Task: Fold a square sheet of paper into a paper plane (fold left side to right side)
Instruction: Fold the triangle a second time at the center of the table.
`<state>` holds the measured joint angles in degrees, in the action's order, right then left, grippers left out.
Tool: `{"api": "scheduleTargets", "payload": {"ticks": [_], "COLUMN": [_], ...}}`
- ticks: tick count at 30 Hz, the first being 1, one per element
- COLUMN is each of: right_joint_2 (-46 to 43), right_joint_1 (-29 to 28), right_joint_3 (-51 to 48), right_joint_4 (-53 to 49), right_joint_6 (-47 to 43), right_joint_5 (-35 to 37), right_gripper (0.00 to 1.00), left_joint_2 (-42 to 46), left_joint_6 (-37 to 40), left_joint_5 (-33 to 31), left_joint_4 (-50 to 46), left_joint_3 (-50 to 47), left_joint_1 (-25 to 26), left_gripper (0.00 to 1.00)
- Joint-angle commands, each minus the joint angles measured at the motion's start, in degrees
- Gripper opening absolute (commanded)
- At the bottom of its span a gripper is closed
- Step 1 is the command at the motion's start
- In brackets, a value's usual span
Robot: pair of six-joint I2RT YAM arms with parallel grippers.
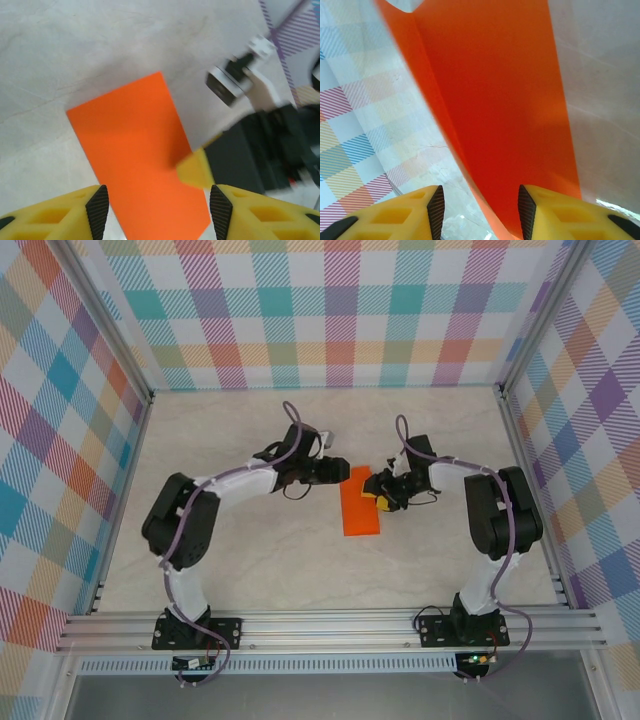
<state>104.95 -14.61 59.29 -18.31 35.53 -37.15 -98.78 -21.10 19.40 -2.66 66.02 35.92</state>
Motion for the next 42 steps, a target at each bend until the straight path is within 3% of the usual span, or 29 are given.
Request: {"api": "scheduleTargets", "payload": {"ticks": [1,7,12,32,42], "right_joint_2": [-0.6,-1.3,-1.8,-1.5,-1.5], "right_joint_1": [0.3,0.3,0.3,0.2,0.1], "right_joint_3": [2.3,3.9,4.4,4.1,4.1], "right_joint_4": [-3.5,-5.4,-5.6,-5.4,-5.6], "right_joint_6": [-1.0,-0.5,0.5,1.1,0.9], "right_joint_5": [-1.0,-1.5,-1.6,-1.9,-1.4], "right_gripper": [0.44,0.41,0.4,0.39,0.39], "left_joint_2": [6.5,8.7,2.3,-18.2,-18.3], "left_joint_6": [8.7,12.4,12.2,17.9,17.5], "left_joint_5": [-4.8,-18.7,-24.9,-49.7,-52.5], "left_joint_4": [-0.5,-1.6,-0.7,-16.6,-17.4], "left_joint_3": [-5.0,-9.6,-6.6,14.6,14.4], "left_joint_1": [7.7,20.9,25.7,33.3,33.5], "left_gripper": [0.62,0.75,0.8,0.9,0.73]}}
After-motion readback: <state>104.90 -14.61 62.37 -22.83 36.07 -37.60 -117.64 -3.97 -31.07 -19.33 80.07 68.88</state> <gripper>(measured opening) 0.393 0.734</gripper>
